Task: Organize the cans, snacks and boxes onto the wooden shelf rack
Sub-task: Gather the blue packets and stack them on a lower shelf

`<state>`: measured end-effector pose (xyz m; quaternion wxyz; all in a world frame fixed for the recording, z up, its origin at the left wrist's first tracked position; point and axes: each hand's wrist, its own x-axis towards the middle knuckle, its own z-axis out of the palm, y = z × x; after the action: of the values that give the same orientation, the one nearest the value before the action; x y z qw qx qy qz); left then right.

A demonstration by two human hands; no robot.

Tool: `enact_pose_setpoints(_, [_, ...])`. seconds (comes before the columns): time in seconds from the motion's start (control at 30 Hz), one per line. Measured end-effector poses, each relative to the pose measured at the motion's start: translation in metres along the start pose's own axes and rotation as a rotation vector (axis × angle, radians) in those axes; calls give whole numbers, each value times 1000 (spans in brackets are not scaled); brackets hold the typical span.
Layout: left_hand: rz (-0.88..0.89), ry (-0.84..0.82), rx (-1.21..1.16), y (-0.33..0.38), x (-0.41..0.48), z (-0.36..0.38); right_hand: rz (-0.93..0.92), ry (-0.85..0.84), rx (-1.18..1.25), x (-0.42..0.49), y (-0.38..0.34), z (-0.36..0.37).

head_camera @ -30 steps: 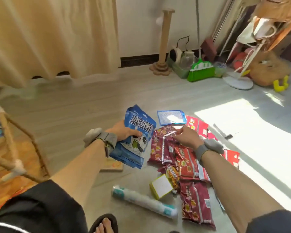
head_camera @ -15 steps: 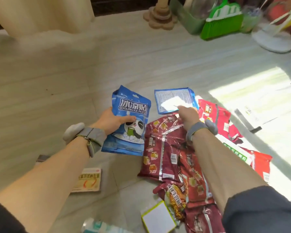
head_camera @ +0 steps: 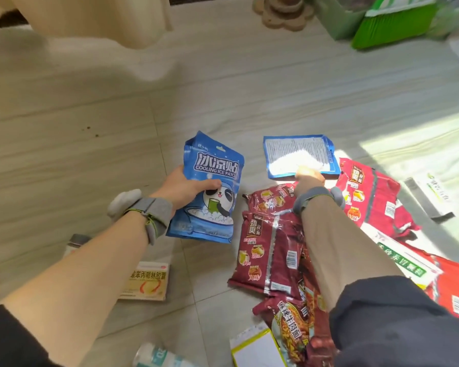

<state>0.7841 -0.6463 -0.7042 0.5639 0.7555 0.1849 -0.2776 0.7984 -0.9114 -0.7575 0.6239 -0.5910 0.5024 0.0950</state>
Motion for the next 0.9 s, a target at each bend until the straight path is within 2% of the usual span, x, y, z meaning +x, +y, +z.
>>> enact_pose_setpoints(0.13, [-16, 18, -15, -5, -2, -12, -33, 9, -118, -11, -3, -1])
enact_pose_setpoints(0.23, [-18, 61, -36, -9, -10, -15, -285, 255, -219, -24, -20, 10])
enact_pose_setpoints(0.3, [-13, 100, -51, -11, -17, -16, -424, 266, -257, -42, -32, 14])
enact_pose_setpoints(0.5, [33, 219, -15, -4, -69, -28, -640, 154, -331, -122, -31, 12])
enact_pose_setpoints(0.67, [107, 298, -81, 21, -154, -58, -846, -44, -328, -242, -26, -11])
enact_pose_setpoints(0.77, [87, 303, -131, 31, -202, -70, -943, -151, -370, -311, -21, -23])
enact_pose_setpoints(0.9, [165, 278, -209, 34, -270, -86, -1039, -366, -367, -404, -4, -33])
